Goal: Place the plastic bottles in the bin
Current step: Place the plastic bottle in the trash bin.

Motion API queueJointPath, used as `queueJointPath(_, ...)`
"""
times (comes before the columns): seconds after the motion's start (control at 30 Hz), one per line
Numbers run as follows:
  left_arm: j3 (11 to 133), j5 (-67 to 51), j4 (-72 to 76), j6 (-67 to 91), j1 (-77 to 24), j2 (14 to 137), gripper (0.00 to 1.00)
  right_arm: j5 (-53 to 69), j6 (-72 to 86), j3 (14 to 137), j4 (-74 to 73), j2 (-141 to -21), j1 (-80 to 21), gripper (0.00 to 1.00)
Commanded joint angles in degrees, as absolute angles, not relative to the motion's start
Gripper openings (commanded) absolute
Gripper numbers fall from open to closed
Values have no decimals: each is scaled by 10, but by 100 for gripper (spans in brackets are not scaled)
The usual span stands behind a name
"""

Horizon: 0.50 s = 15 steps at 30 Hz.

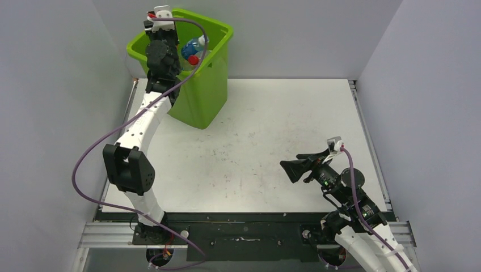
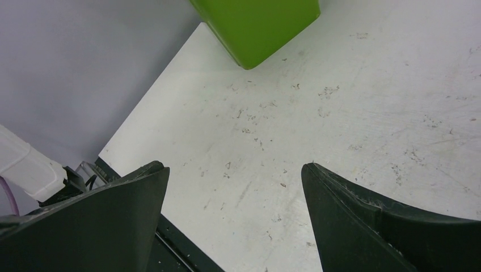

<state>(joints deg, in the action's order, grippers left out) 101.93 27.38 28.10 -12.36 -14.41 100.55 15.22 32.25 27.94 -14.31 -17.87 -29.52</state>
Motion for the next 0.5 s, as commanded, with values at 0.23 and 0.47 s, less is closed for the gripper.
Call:
queueJointPath(0.23,1097,271,219,-135,-139,1051,0,120,287,278,-124,-194,-315,90)
queueJointPath(0.47,1120,241,183,-92,-141,1052,58,115,280,279,-127,-195,-318,90)
